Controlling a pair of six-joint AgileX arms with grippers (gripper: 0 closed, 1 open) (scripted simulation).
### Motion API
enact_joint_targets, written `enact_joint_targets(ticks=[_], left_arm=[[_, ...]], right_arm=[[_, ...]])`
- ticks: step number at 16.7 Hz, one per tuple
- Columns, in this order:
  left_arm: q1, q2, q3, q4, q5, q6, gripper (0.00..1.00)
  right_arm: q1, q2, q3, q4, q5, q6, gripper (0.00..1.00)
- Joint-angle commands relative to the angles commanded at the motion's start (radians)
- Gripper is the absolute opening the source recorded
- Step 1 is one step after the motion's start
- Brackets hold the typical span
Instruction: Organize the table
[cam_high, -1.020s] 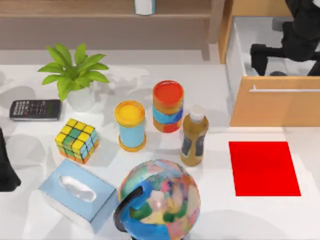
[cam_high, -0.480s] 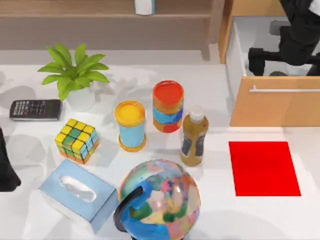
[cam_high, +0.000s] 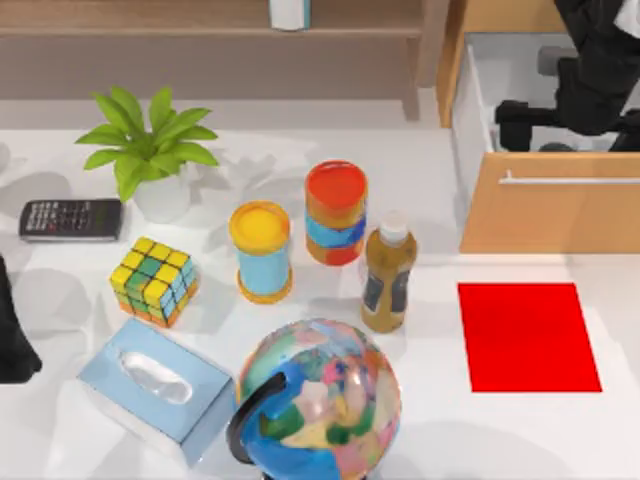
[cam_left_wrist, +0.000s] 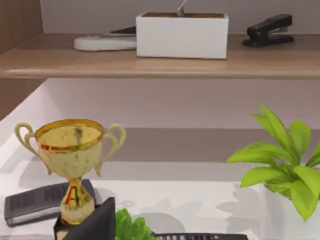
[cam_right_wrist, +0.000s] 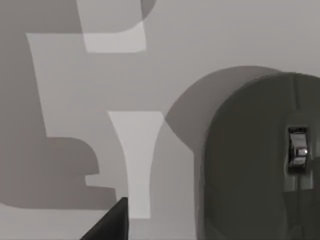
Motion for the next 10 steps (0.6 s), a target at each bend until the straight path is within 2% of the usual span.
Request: enact_joint_targets(ticks=[10], left_arm=[[0.000, 0.000, 0.000, 0.000, 0.000, 0.000, 1.00]], right_arm=[[0.000, 0.000, 0.000, 0.000, 0.000, 0.000, 0.02]])
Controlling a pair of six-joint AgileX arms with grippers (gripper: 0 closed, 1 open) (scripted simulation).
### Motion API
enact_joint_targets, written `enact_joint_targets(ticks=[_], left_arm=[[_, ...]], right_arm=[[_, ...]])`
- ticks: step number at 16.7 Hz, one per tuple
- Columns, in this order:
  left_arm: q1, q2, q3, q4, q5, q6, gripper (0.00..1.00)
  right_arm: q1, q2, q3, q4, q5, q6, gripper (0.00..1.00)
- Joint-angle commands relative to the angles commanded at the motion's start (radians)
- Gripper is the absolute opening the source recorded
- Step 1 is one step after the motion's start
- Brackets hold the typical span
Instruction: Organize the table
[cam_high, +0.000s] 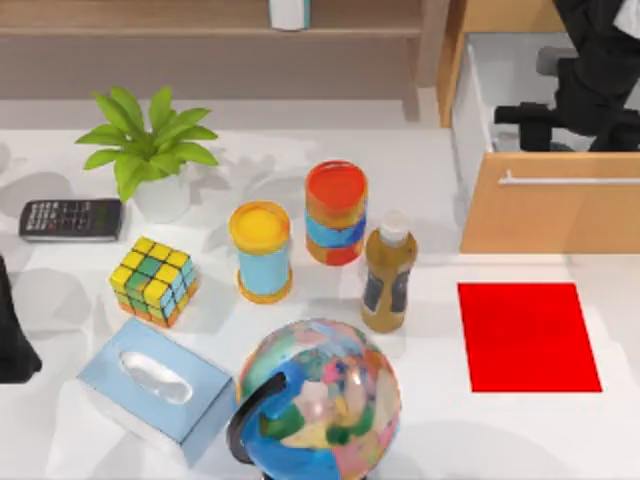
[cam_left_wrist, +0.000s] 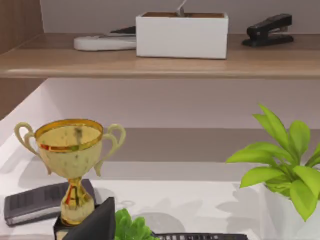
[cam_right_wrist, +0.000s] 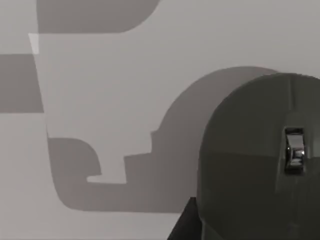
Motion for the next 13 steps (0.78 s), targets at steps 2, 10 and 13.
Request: enact_joint_targets(ticks=[2, 10, 13], left_arm=[[0.000, 0.000, 0.000, 0.000, 0.000, 0.000, 1.00], [0.000, 0.000, 0.000, 0.000, 0.000, 0.000, 1.00], [0.000, 0.000, 0.000, 0.000, 0.000, 0.000, 1.00]], right_arm=[[0.000, 0.000, 0.000, 0.000, 0.000, 0.000, 0.00], [0.000, -0.001, 0.000, 0.000, 0.000, 0.001, 0.00], [0.003, -0.044, -0.007, -0.016, 0.003, 0.007, 0.00]])
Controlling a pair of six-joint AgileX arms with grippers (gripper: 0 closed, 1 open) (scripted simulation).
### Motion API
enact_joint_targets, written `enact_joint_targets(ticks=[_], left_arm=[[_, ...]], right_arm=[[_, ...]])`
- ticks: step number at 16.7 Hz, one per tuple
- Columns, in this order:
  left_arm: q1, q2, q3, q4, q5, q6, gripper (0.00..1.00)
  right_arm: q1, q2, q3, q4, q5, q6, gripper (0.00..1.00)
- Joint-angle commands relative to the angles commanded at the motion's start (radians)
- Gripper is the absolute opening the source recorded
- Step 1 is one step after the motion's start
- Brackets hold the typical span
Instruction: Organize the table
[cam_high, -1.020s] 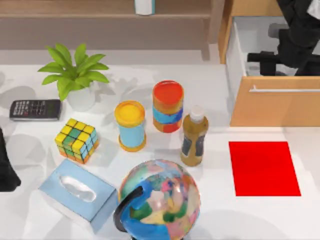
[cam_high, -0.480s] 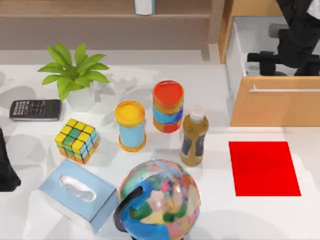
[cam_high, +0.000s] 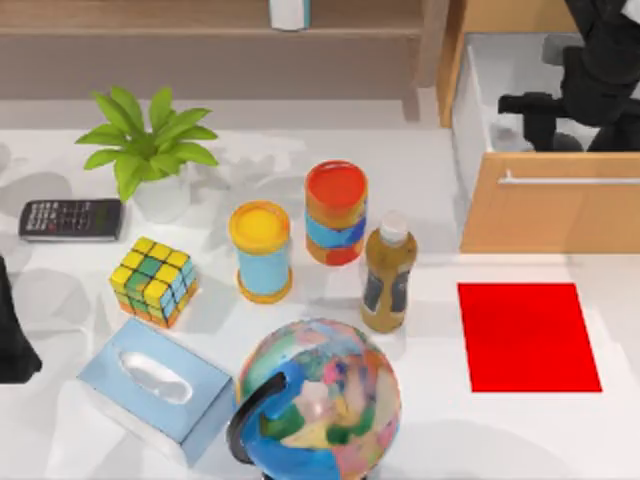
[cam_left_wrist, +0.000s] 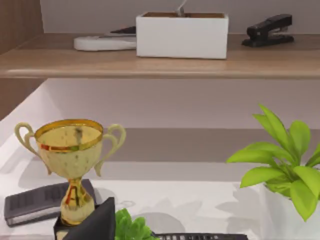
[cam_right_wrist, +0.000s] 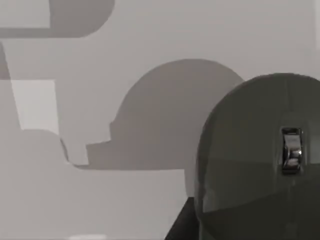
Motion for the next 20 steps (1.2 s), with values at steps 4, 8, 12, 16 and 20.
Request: enact_joint_targets(ticks=[4, 8, 12, 16, 20], left_arm=[[0.000, 0.000, 0.000, 0.000, 0.000, 0.000, 1.00], [0.000, 0.000, 0.000, 0.000, 0.000, 0.000, 1.00], [0.000, 0.000, 0.000, 0.000, 0.000, 0.000, 1.00], [0.000, 0.000, 0.000, 0.000, 0.000, 0.000, 1.00], [0.000, 0.000, 0.000, 0.000, 0.000, 0.000, 1.00]], right_arm=[[0.008, -0.124, -0.066, -0.002, 0.005, 0.023, 0.00], [0.040, -0.306, -0.131, 0.045, 0.000, 0.059, 0.00], [0.111, -0.488, -0.240, 0.089, -0.019, 0.095, 0.00], [0.198, -0.633, -0.402, 0.115, -0.039, 0.122, 0.00], [0.272, -0.722, -0.588, 0.140, -0.048, 0.139, 0.00]])
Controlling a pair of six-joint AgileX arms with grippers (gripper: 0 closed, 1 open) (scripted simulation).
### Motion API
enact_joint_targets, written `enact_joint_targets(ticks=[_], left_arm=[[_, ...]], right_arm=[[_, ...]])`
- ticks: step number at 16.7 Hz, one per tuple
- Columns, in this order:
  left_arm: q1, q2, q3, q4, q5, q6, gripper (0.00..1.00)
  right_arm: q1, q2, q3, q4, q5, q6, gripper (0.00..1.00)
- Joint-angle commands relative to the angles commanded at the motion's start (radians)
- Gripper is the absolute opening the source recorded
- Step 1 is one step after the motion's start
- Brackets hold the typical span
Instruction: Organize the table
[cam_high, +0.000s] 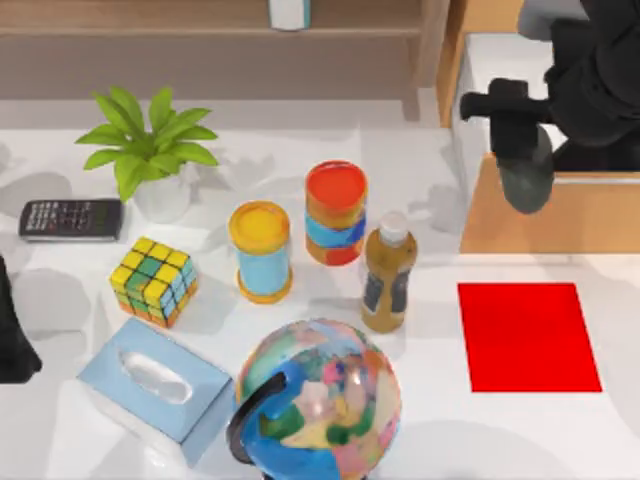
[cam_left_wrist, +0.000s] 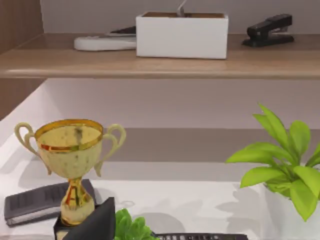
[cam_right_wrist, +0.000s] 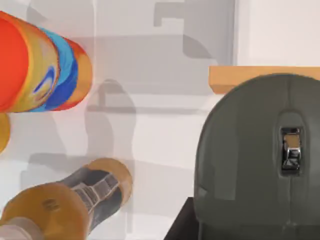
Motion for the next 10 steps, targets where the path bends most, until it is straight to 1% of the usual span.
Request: enact_joint_targets(ticks=[6, 10], left_arm=[[0.000, 0.000, 0.000, 0.000, 0.000, 0.000, 1.00], [0.000, 0.000, 0.000, 0.000, 0.000, 0.000, 1.00]], right_arm=[[0.035, 0.015, -0.254, 0.085, 0.019, 0.009, 0.00], [0.021, 0.083, -0.354, 0.162, 0.040, 0.012, 0.00]])
